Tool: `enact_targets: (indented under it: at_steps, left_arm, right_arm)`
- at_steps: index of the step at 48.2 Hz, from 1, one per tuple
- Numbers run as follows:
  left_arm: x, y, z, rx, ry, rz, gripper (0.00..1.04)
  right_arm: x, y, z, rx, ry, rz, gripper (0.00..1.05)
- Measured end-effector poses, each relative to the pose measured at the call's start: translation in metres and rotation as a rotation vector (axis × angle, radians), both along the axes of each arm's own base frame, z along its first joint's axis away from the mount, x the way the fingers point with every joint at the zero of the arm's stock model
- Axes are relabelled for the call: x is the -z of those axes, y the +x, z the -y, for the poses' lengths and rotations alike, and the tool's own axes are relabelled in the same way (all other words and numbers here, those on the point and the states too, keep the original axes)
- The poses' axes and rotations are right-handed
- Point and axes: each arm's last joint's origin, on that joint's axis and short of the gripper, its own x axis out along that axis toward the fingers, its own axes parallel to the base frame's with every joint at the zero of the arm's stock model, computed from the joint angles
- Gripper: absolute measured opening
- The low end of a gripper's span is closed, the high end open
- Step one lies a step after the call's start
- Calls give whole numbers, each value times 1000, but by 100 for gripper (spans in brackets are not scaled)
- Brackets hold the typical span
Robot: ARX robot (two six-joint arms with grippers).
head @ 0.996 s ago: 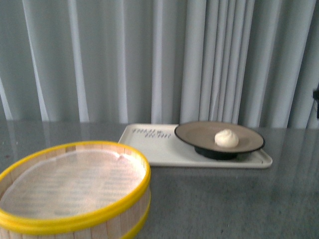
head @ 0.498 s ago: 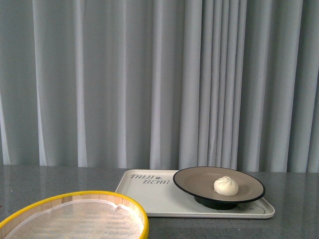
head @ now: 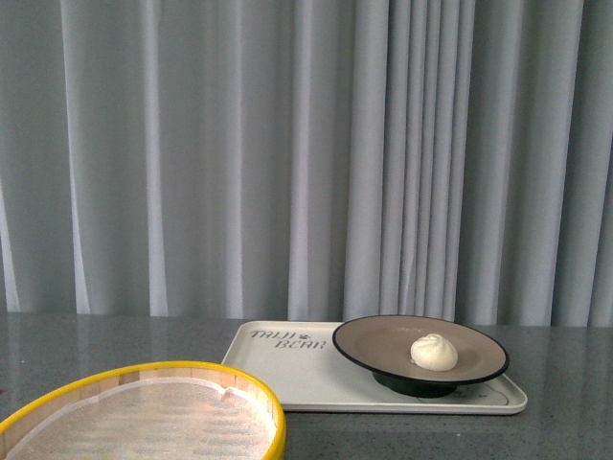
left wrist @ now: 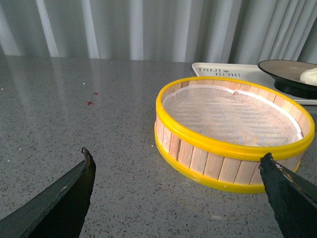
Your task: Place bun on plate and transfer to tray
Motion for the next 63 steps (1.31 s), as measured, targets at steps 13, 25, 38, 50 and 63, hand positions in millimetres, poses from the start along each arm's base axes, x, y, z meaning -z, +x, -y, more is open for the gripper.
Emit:
enact_targets:
  at_steps: [13,25,38,50,63]
  left_arm:
    - [0,0,0,0,0,0,98]
    - [0,0,0,0,0,0,98]
    - [0,0,0,0,0,0,98]
    - [0,0,0,0,0,0,98]
    - [0,0,0,0,0,0,98]
  right_arm:
    - [7,-13,0,0,0,13,2]
    - [6,-23,0,0,0,18,2]
    - [6,-29,0,0,0,18,2]
    - [8,-35,0,0,0,3,2]
    - [9,-43,0,-2,0,12,2]
